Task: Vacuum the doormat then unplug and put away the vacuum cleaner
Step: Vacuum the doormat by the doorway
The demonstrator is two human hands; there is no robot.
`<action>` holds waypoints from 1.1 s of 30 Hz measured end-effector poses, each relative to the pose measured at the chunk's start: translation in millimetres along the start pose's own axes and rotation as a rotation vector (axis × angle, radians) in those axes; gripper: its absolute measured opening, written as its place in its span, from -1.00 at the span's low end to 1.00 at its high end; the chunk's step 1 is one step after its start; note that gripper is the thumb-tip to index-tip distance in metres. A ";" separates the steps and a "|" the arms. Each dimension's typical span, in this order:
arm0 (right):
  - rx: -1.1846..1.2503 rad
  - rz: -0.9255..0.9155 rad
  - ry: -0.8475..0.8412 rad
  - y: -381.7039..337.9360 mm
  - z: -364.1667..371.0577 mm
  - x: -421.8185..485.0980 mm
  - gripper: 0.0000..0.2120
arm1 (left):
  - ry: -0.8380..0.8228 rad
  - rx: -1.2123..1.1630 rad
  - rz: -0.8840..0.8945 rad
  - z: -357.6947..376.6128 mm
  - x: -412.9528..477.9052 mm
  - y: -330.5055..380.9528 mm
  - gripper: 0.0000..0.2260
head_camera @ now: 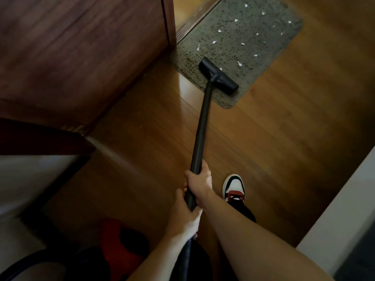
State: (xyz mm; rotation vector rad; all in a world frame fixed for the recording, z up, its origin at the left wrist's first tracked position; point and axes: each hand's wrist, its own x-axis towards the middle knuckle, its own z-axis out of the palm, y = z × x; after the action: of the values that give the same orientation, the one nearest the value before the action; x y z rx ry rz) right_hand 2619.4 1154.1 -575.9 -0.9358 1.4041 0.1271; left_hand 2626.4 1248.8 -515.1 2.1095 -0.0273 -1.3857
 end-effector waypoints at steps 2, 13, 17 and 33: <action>0.002 -0.003 -0.003 -11.3 -8.3 7.3 -0.50 | 0.003 0.018 -0.010 7.1 6.3 12.3 -0.73; 0.013 0.008 -0.005 -71.9 -45.0 37.7 -0.52 | -0.011 -0.062 -0.031 34.4 32.1 76.8 -0.79; 0.007 0.011 -0.005 -82.1 -50.6 42.6 -0.54 | -0.005 -0.061 -0.022 37.7 37.2 86.9 -0.79; 0.074 0.065 -0.002 -16.0 -2.2 -11.5 -0.46 | 0.024 0.013 -0.011 -2.2 -8.7 14.6 -0.72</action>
State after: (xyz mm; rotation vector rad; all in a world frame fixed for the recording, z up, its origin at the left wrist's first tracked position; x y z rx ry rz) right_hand 2624.5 1147.4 -558.1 -0.8292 1.4285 0.1238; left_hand 2628.7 1240.8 -500.2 2.1399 -0.0151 -1.3702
